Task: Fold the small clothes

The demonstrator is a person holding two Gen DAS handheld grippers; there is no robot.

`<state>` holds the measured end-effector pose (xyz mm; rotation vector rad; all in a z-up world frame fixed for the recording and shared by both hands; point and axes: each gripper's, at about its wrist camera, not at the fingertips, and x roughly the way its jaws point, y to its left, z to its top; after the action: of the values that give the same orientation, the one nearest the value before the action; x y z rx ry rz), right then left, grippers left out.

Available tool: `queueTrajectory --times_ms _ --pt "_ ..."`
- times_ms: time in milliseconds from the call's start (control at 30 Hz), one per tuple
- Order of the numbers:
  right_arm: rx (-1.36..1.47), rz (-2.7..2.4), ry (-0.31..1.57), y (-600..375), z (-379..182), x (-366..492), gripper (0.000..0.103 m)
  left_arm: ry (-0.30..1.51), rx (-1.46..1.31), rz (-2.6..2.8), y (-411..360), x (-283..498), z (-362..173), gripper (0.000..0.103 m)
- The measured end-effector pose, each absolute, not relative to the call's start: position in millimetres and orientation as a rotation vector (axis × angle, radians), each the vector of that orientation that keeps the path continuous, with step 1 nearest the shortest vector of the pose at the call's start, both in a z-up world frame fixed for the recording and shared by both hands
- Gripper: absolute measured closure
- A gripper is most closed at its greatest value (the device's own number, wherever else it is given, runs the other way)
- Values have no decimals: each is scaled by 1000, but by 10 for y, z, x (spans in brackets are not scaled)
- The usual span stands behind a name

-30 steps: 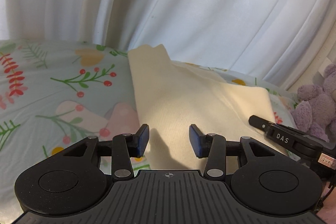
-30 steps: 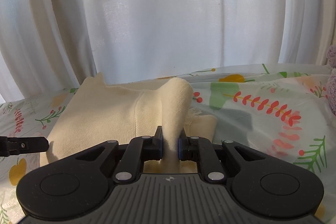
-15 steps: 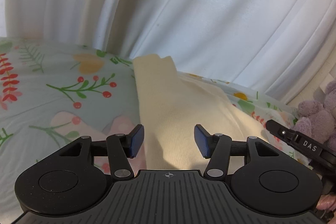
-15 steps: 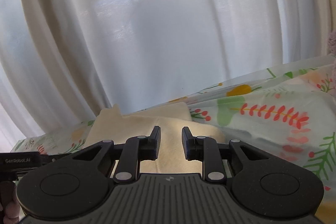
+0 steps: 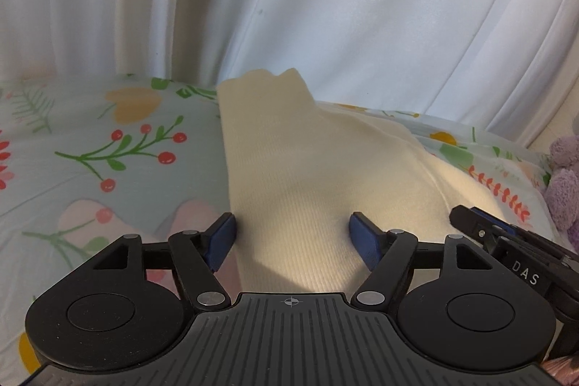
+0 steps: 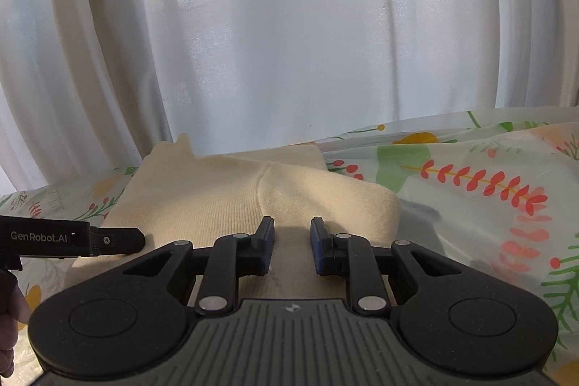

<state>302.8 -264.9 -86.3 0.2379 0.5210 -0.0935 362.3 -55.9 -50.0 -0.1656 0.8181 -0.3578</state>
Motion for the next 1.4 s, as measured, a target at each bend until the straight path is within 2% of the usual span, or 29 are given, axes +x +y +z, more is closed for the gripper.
queueTrajectory --times_ms 133,200,233,333,500,600,633,767,900,1033,1133,1200,1267,1333,1400 --pt "382 -144 553 -2879 -736 2726 82 878 -298 -364 -312 3613 -507 27" --pt "483 -123 570 -2997 -674 2506 74 887 -320 -363 -249 3578 -506 26" --pt "529 -110 581 -3045 -651 2395 66 890 -322 -361 -232 3556 -501 26" --pt "707 -42 611 -3200 -666 2122 60 891 -310 -354 -235 3506 -468 26" --pt "943 23 669 -3289 -904 2011 59 909 -305 -351 -286 3499 -438 27" --pt "965 24 657 -3231 -955 2060 61 912 -314 -359 -240 3413 -374 29" --pt "976 21 655 -3219 -964 2081 66 909 -309 -368 -227 3364 -340 30" --pt "1072 34 666 -3228 -1063 2175 75 890 -277 -442 -197 3062 -209 30" --pt "1242 102 647 -3287 -1161 2156 76 884 -161 -505 -270 2735 -183 29" --pt "1224 72 663 -3255 -1175 2186 75 897 -34 -547 -445 2575 -287 29" --pt "1104 52 687 -3134 -1067 2225 91 923 -13 -540 -538 2584 -405 30" --pt "1214 168 627 -3157 -1063 2185 93 940 -13 -500 -543 2638 -442 37" --pt "1309 247 566 -3217 -1073 2139 94 942 -45 -464 -473 2692 -436 37" --pt "1205 191 598 -3220 -1034 2140 94 939 -72 -428 -369 2743 -420 37" --pt "1046 107 709 -3166 -1053 2196 94 955 -89 -409 -282 2816 -418 34"
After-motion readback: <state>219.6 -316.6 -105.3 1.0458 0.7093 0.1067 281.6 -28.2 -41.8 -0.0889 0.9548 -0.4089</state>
